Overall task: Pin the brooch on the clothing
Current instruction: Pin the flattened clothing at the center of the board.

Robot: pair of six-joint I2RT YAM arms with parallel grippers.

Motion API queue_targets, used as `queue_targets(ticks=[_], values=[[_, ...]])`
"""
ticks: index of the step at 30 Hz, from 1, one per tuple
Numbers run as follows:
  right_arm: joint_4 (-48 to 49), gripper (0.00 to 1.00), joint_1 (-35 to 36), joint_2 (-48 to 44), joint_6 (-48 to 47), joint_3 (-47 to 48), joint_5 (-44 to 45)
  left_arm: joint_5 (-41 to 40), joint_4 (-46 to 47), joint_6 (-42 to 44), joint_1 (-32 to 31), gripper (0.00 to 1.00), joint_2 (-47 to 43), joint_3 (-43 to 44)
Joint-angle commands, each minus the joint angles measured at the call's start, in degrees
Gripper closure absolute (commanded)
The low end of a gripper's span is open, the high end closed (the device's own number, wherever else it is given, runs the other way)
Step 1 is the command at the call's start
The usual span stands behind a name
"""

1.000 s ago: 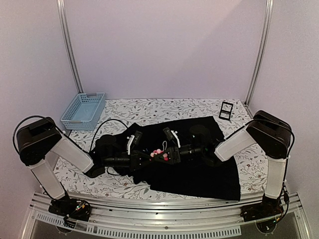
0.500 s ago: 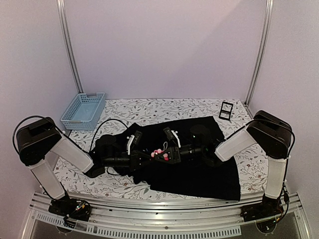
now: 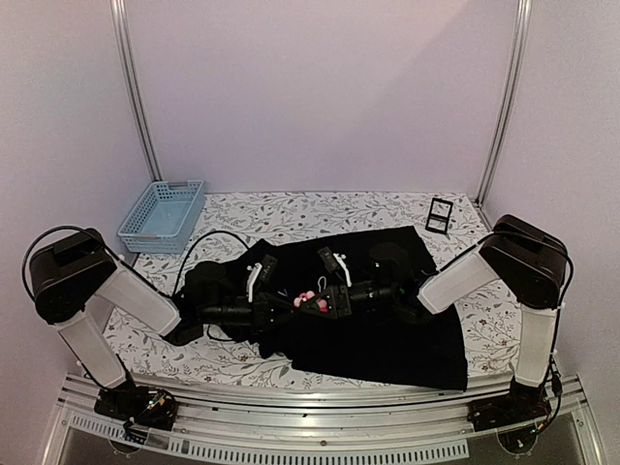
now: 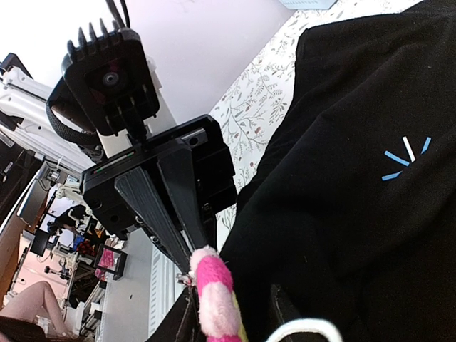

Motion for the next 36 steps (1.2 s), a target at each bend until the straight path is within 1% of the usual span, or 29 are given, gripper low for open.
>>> queue_targets(ticks=[1, 11, 21, 22, 25, 28, 30, 32, 36], values=[[-0.3, 0.67, -1.4, -1.2, -0.3, -0.3, 0.8, 3.8, 0.7, 1.8, -2.3, 1.0, -1.8, -0.4], [-1.2, 0.59, -0.2, -3.0, -3.5, -1.4, -1.5, 3.4, 0.7, 2.4, -2.3, 1.0, -1.9, -0.8], [-1.7, 0.55, -0.2, -4.4, -5.1, -2.7, -2.8, 3.5, 0.8, 2.5, -2.3, 1.0, -2.1, -1.0], [-1.3, 0.54, -0.2, -4.8, -5.7, -3.4, -3.0, 3.5, 0.8, 2.6, -2.3, 1.0, -2.1, -1.1], [-0.4, 0.44, 0.4, -6.7, -8.3, -5.2, -4.1, 3.3, -0.1, 2.3, -2.3, 1.0, -2.3, -1.0], [-1.5, 0.37, 0.7, -8.0, -10.3, -6.4, -4.7, 2.0, -6.3, -0.4, -1.9, 1.0, -3.5, 0.0], [-1.7, 0.35, 0.8, -8.1, -10.5, -7.0, -4.8, 3.8, -10.0, -1.5, -1.0, 1.0, -4.9, 0.8], [-2.4, 0.34, 0.8, -7.6, -11.0, -6.3, -5.1, 6.5, -11.7, -1.7, 0.0, 1.0, -5.5, 1.3], [-1.1, 0.33, 0.8, -5.6, -12.6, -4.7, -6.1, 9.7, -9.9, -3.4, 1.0, 1.0, -5.0, 1.2]])
